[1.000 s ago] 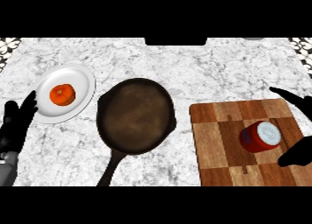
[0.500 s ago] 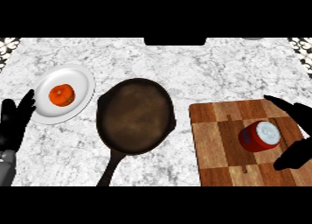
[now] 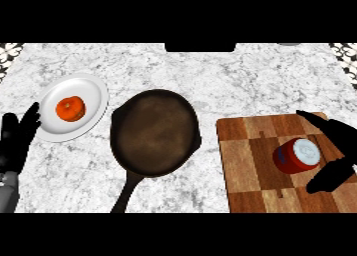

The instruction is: Pick the can from the cutting board and place it in the pan

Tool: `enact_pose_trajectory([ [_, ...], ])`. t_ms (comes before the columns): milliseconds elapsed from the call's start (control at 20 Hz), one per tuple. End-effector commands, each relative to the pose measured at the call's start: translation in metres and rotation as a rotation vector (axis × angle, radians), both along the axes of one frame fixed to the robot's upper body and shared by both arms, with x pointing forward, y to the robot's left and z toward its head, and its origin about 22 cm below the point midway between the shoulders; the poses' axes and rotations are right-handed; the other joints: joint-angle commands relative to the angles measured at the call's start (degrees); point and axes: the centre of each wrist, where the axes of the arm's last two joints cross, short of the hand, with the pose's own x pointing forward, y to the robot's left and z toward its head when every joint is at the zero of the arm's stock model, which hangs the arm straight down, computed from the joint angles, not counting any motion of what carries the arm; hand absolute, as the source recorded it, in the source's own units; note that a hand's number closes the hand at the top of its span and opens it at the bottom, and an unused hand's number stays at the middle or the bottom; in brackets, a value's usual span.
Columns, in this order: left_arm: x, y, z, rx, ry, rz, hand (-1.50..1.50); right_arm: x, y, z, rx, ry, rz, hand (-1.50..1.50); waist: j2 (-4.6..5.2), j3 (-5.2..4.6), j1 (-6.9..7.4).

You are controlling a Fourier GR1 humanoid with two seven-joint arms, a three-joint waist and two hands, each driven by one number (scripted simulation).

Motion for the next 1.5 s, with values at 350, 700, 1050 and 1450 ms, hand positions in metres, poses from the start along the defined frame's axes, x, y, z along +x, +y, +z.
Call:
enact_pose_trajectory([
  [350, 0.016, 0.000, -0.014, -0.019, 0.007, 0.007, 0.00, 0.011, 0.004, -0.029, -0.018, 0.046, -0.013, -1.50, 0.08, -0.01, -0.16],
  [700, -0.005, -0.005, 0.001, -0.006, -0.005, 0.006, 0.00, 0.006, 0.013, -0.040, -0.055, 0.013, 0.065, 1.50, -0.02, 0.01, 0.11],
  [1050, 0.008, -0.007, -0.012, -0.002, -0.002, -0.010, 0.00, 0.022, 0.002, -0.043, -0.143, -0.077, 0.053, 1.50, 0.06, 0.00, 0.04],
  [1450, -0.001, 0.009, 0.003, 0.011, 0.001, 0.010, 0.00, -0.064, 0.056, -0.067, -0.290, -0.198, 0.310, 1.50, -0.26, -0.03, -0.77],
])
